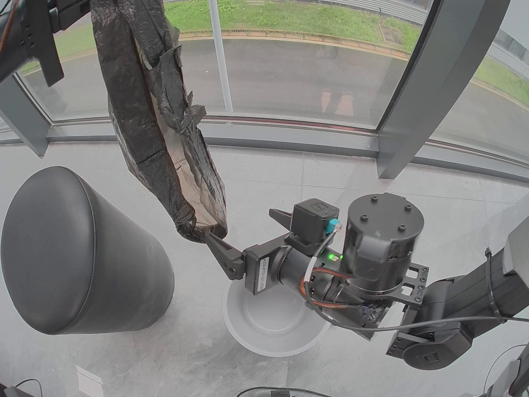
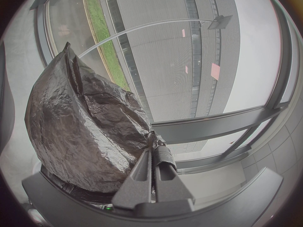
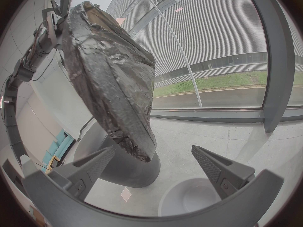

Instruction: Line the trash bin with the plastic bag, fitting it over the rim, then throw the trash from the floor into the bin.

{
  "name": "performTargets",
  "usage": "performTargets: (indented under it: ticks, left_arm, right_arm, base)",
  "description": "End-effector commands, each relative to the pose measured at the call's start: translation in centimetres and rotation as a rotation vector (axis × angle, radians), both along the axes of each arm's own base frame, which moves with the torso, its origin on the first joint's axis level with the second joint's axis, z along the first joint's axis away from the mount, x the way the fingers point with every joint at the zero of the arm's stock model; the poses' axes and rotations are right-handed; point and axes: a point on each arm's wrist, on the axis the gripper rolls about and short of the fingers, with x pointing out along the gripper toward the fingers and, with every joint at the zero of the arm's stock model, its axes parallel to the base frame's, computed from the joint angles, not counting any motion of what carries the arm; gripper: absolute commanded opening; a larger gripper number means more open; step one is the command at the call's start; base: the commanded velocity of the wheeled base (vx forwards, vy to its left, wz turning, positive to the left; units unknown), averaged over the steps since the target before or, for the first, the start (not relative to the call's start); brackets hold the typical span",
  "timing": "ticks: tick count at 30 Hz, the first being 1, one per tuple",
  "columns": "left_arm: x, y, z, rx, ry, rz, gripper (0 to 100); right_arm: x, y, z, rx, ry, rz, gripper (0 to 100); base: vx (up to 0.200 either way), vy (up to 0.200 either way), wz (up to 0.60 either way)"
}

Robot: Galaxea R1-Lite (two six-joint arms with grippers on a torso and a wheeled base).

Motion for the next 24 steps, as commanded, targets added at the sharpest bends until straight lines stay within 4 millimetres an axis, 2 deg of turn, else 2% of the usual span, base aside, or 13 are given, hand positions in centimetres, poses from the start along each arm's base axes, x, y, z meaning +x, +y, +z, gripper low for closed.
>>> performTargets:
  ticks: [1,6,13,24]
  left_arm:
    - [-1.1,0.6,0.2,-0.019,-0.005,-0.009,0]
    - [-1.8,0.7,-0.8,-0.007,0.018,-0.066,0]
    - [-2.1,0.8,-1.2,0.000,0.027,-0.072,0]
    - [-3.1,1.3,-1.3,-0.023,0.043,-0.124,0]
  right_arm:
    - [1.1,1.5,-1.3,-0.016,0.011,-0.003,100]
    - [2.0,2.8,-1.6,-0.010,0.002,-0.021,100]
    - [4.1,3.0,-1.4,-0.024,-0.048,-0.060,100]
    - [4.8,3.9,-1.4,-0.037,-0.070,-0.063,100]
  base:
    - [0.000,0.000,0.00]
    - [0.000,0.000,0.00]
    - [0.000,0.000,0.00]
    - [0.000,0.000,0.00]
